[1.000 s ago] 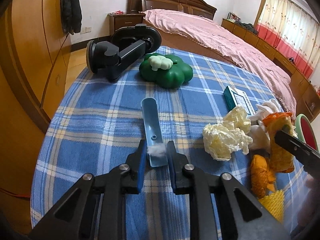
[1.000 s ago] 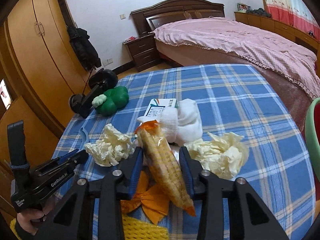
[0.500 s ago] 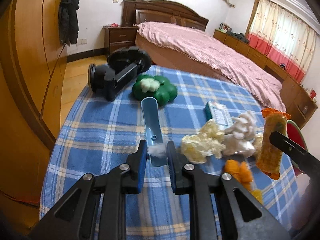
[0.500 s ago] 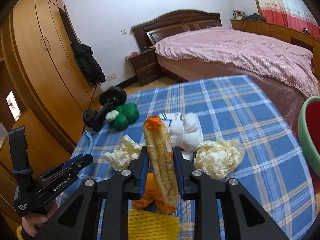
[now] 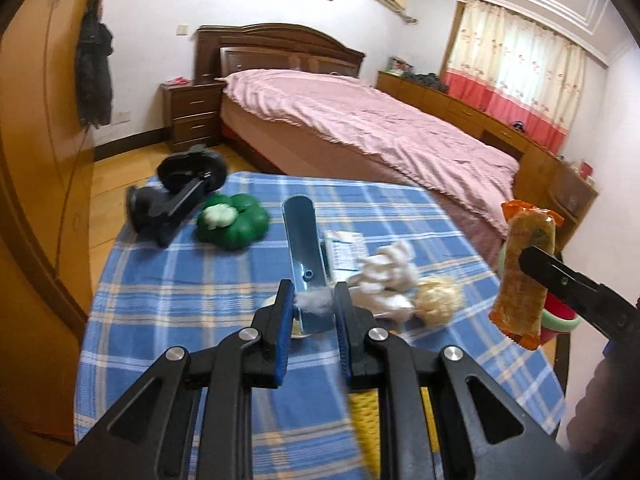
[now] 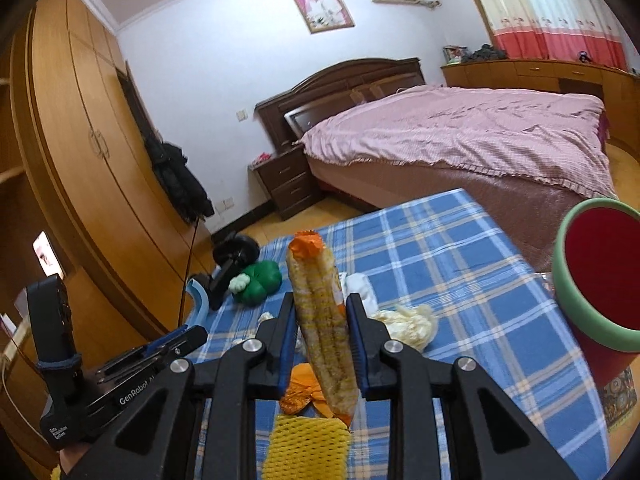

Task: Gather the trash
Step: 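Carry the scoop and corn bag over the red bucket and open both tools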

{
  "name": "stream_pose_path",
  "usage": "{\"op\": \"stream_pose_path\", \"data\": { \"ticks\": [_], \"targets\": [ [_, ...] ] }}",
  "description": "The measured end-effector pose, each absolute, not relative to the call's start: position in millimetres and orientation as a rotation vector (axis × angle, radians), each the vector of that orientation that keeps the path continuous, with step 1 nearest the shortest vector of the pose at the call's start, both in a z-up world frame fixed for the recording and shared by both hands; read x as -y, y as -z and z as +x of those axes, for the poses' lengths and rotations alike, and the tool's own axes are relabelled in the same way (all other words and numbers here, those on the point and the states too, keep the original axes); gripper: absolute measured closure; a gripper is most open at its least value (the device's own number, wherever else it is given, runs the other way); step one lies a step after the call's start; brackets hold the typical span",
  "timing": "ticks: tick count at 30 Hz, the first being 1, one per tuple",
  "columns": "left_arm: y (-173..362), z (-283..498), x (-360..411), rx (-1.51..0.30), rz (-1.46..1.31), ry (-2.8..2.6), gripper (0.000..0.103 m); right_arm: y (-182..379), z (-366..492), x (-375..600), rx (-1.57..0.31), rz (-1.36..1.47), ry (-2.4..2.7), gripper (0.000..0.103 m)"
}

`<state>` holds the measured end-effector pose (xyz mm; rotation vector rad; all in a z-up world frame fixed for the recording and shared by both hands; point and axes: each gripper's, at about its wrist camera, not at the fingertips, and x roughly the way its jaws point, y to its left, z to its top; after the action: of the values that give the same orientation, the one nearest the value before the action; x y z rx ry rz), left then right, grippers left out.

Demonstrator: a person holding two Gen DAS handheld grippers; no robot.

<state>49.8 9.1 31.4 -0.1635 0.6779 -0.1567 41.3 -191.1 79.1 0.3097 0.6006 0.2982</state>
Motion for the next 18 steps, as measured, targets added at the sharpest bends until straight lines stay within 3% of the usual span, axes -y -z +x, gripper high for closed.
{"op": "stream_pose_path", "data": {
  "ticks": [18],
  "targets": [
    [-58, 67, 112, -0.692, -0.076, 0.435, 0.083, -100, 8, 302, -0.502, 0.375, -0.063, 0.077]
  ]
}}
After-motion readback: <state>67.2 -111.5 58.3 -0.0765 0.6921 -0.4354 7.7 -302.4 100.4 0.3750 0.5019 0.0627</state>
